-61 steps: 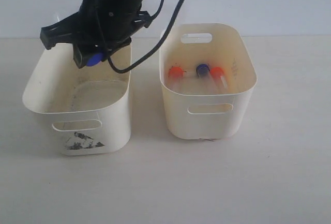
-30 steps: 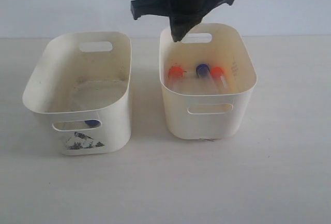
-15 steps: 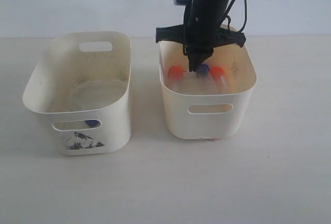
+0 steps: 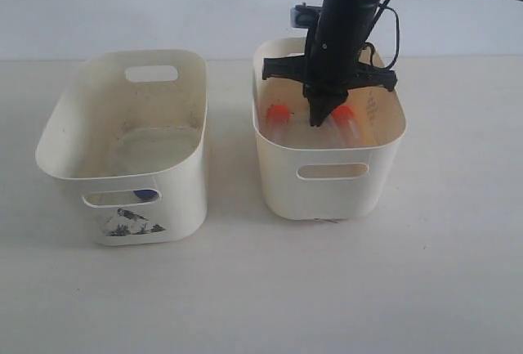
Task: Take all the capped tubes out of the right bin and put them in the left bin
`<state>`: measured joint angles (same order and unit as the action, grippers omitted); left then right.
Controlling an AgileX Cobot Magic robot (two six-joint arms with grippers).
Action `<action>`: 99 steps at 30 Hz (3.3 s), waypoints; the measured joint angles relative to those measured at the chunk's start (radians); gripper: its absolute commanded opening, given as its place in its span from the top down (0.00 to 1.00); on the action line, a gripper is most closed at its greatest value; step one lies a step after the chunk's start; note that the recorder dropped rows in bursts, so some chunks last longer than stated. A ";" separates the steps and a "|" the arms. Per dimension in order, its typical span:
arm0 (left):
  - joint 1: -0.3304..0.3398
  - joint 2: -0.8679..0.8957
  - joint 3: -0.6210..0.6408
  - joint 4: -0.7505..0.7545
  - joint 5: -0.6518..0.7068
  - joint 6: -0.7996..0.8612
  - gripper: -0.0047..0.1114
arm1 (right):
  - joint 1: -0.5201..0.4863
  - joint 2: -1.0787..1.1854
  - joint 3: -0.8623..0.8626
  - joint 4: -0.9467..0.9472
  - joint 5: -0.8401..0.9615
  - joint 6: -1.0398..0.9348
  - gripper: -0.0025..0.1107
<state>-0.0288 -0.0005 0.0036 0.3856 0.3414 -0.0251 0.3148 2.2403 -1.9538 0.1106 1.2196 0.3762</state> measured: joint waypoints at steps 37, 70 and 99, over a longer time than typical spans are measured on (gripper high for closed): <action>0.000 0.000 0.000 0.000 0.000 0.000 0.92 | 0.000 0.094 0.000 -0.043 -0.033 -0.002 0.98; 0.000 0.000 0.000 0.000 0.000 0.000 0.92 | 0.000 0.094 0.000 -0.102 -0.120 0.012 0.37; 0.000 0.000 0.000 0.000 0.000 0.000 0.92 | 0.002 0.151 -0.002 -0.238 -0.035 0.145 0.37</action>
<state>-0.0288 -0.0005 0.0036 0.3856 0.3414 -0.0251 0.3168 2.3909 -1.9556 -0.1275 1.1845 0.5209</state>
